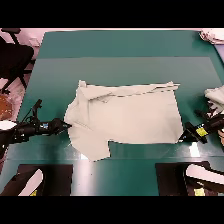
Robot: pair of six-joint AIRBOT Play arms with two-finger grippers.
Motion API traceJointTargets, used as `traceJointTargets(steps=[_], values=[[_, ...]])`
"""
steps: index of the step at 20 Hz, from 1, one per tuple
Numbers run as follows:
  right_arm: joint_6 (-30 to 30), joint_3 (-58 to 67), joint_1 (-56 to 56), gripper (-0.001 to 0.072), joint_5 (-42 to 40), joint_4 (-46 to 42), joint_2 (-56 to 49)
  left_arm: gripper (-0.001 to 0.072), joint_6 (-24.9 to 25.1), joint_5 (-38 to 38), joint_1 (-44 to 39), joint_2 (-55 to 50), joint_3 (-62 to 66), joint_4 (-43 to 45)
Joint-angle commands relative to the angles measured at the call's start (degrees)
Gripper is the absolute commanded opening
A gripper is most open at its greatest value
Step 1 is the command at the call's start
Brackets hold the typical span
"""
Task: Fold the shirts.
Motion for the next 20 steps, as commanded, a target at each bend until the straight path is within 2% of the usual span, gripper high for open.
traceJointTargets(steps=[1, 4, 8, 12, 15, 20], values=[[-0.02, -0.26, -0.31, 0.0021, -0.94, -0.26, 2.8, 0.0027, 0.04, -1.07, 0.04, 0.07, 0.13, -1.33], [-0.02, -0.24, -0.15, 0.0021, -1.11, 1.11, 9.49, 0.0026, 1.88, -3.28, 0.04, 0.07, 2.4, -4.26], [-0.37, 0.7, 0.04, 0.0021, -1.95, 14.08, 20.92, 0.0026, 3.17, -6.1, 0.04, 0.09, 13.81, -8.37], [-0.42, 11.8, 2.08, 0.002, -4.46, 25.4, 31.34, 0.0026, 3.02, -9.88, 0.04, 0.09, 30.32, -8.7], [-0.59, 24.87, 2.01, 0.002, -8.2, 26.12, 38.05, 0.0026, 2.99, -12.85, 0.04, 0.09, 44.15, -8.7], [-1.44, 43.21, 2.01, 0.002, -19.91, 23.5, 44.09, 0.0026, 2.43, -13.29, 0.07, 0.13, 69.09, -6.32]])
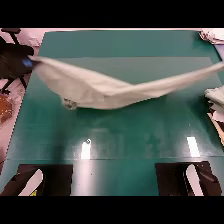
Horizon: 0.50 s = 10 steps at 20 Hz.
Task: Fold the shirts.
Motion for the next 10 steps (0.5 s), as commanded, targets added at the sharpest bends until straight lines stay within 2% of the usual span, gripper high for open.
traceJointTargets(steps=[1, 3, 7, 10], values=[[-0.31, 12.76, 0.11, 0.002, -6.88, -2.99, 3.32, 0.0026, -1.55, -0.15, 0.04, 0.04, 17.88, 3.91], [-0.35, 17.81, 0.11, 0.002, -6.58, -5.9, 3.3, 0.0025, -3.76, 0.28, 0.04, 0.04, 28.09, 10.49], [-0.37, 27.02, 0.11, 0.002, -6.23, -5.84, 2.21, 0.0026, -7.61, 0.42, 0.02, 0.07, 45.42, 25.44], [-0.33, 32.72, 0.11, 0.002, -3.45, -5.84, -0.63, 0.0027, -7.63, -0.57, 0.02, 0.04, 47.87, 25.94]])
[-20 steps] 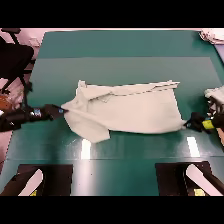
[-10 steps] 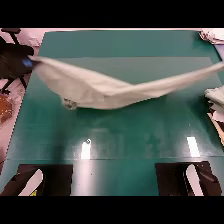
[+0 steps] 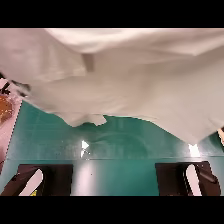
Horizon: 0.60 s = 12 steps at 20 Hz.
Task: Fold the shirts.
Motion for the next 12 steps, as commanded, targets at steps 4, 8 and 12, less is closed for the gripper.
traceJointTargets(steps=[4, 8, 12], values=[[0.68, 3.34, 0.07, 0.002, 7.43, 0.37, -5.55, 0.0027, -1.29, -3.63, 0.02, -0.11, -2.19, 2.27], [0.72, -9.31, 1.75, 0.002, 9.86, 4.31, -8.28, 0.0027, -0.74, -3.41, 0.02, -0.11, -16.33, -3.1], [-1.31, -19.47, 9.38, 0.002, 8.87, 4.15, -11.78, 0.0027, 4.39, -0.11, 0.02, -0.11, -28.17, -6.47]])
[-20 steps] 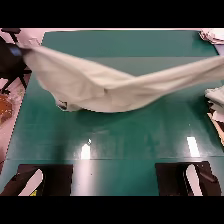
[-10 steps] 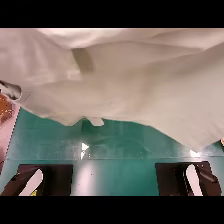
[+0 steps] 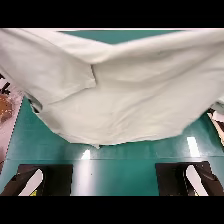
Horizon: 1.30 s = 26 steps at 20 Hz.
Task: Fold the shirts.
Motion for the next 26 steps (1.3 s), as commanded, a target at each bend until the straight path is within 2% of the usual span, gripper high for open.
traceJointTargets(steps=[1, 4, 6, 9, 16, 19, 23, 26], values=[[-2.43, -8.35, 6.1, 0.002, -1.36, 0.63, -3.06, 0.0027, 4.39, 2.64, 0.02, 0.07, -9.84, -3.32], [-3.82, -9.99, 10.08, 0.0019, -6.73, 0.39, -5.31, 0.0027, 10.16, 6.34, 0.02, 0.07, -15.47, -8.37], [-4.0, -9.99, 10.93, 0.002, -10.34, 0.42, -6.23, 0.0026, 12.28, 9.14, 0.02, 0.07, -17.14, -8.07], [-4.02, -9.88, 10.86, 0.002, -11.1, 0.37, -6.01, 0.0026, 14.64, 11.5, 0.02, 0.07, -17.09, -7.91], [-5.09, -9.88, 2.97, 0.002, -11.26, -1.05, 5.33, 0.0025, 14.34, 6.99, 0.02, 0.09, -5.35, -7.28], [-5.09, -9.88, -1.86, 0.0021, -12.96, -0.92, 12.68, 0.0025, 11.3, 5.2, 0.02, 2.32, 6.08, -1.07], [-5.11, -9.88, -3.04, 0.002, -22.86, -0.48, 22.43, 0.0025, 11.08, 7.8, 0.02, 7.13, 16.35, 10.1], [-5.81, -9.88, -3.04, 0.002, -32.74, -0.63, 26.64, 0.0026, 11.06, 8.92, 0.02, 8.13, 17.75, 9.97]])
